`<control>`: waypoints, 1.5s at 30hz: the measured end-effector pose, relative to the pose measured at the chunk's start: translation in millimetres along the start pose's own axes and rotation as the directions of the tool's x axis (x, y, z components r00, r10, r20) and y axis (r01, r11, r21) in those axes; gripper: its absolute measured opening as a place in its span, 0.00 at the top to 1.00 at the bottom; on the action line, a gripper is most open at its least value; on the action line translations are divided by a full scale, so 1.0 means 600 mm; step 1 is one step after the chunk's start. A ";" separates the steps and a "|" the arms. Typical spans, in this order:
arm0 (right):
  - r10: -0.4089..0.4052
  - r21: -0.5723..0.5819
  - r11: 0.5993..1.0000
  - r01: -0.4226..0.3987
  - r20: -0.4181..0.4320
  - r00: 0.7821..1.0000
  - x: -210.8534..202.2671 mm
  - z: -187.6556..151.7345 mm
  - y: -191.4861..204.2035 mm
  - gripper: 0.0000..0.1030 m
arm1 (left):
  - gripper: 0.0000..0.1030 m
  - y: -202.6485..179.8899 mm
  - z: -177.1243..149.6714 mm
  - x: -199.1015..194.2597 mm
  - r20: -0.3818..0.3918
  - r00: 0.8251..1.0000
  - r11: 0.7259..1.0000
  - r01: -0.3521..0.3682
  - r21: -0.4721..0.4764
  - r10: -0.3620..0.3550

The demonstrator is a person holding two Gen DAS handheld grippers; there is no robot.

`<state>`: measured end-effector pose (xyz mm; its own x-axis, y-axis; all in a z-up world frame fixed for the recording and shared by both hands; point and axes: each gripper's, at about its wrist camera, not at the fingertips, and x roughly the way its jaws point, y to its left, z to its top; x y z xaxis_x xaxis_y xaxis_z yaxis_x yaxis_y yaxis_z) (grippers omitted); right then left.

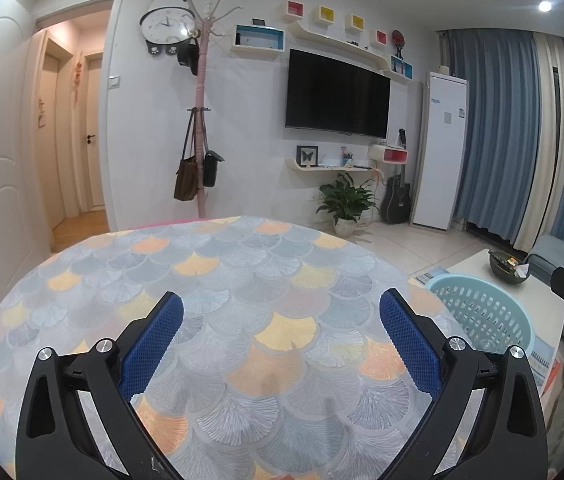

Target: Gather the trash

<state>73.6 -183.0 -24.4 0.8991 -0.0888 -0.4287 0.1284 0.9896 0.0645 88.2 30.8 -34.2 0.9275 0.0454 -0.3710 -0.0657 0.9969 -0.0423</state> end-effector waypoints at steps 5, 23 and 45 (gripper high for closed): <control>0.004 0.002 1.000 -0.004 -0.008 1.000 0.004 -0.004 0.002 0.25 | 0.07 0.001 0.000 -0.001 0.000 1.000 1.000 0.000 0.001 0.000; 0.008 0.013 1.000 -0.007 -0.011 1.000 0.001 -0.004 -0.003 0.25 | 0.07 -0.009 0.001 -0.004 0.011 1.000 1.000 -0.004 0.031 0.004; -0.010 0.032 0.999 0.012 -0.056 0.998 0.003 0.008 -0.003 0.25 | 0.07 -0.014 0.043 -0.041 0.007 1.000 1.000 -0.016 0.023 0.016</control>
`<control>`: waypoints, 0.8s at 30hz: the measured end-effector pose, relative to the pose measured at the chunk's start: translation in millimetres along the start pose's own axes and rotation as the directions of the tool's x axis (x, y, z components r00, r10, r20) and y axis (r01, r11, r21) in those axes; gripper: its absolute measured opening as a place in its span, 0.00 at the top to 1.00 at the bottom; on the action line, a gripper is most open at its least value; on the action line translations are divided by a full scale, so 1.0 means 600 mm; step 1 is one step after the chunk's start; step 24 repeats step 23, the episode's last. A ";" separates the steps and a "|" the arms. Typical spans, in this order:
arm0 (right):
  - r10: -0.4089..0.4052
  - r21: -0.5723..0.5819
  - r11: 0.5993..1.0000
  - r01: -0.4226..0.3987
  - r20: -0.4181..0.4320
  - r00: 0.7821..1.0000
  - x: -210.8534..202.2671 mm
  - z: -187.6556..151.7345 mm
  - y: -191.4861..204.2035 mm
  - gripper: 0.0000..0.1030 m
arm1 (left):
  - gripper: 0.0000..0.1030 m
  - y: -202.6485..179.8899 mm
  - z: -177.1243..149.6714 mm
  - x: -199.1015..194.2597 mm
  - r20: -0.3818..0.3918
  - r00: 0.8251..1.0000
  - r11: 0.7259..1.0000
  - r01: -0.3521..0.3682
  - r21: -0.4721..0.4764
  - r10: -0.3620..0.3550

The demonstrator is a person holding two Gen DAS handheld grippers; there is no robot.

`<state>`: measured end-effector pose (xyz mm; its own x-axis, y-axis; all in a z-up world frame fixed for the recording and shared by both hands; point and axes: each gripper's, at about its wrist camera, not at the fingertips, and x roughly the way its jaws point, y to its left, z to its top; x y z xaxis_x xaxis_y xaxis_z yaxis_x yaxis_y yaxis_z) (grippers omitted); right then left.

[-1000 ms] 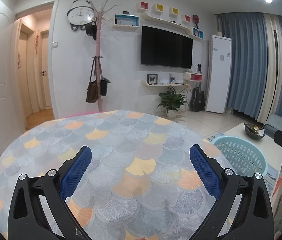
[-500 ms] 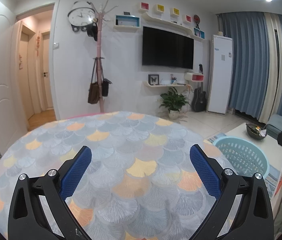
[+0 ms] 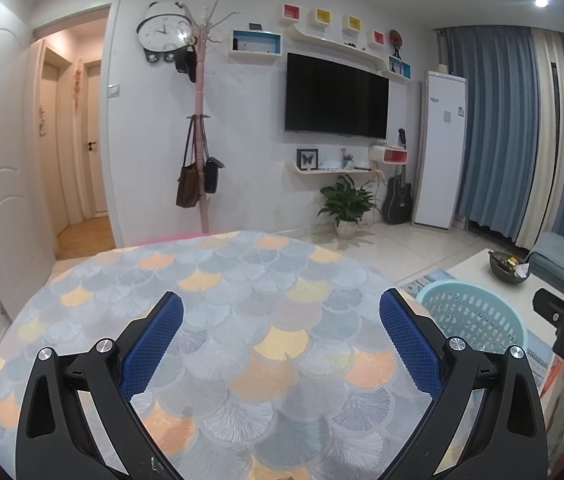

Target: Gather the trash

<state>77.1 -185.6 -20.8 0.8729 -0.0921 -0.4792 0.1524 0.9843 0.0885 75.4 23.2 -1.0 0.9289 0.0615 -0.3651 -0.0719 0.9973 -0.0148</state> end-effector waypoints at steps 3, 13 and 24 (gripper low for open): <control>0.004 -0.004 1.000 -0.004 0.006 1.000 -0.005 0.003 0.001 0.25 | 0.07 -0.001 0.004 -0.005 0.011 1.000 1.000 -0.011 0.009 0.011; 0.009 -0.008 1.000 -0.009 0.014 1.000 -0.018 0.025 0.018 0.25 | 0.07 -0.019 0.030 -0.041 0.054 0.994 0.990 -0.099 0.097 0.094; 0.049 -0.067 0.996 -0.053 -0.050 0.998 0.001 0.031 0.086 0.25 | 0.07 0.028 0.030 -0.029 -0.034 0.995 0.995 -0.090 0.050 0.092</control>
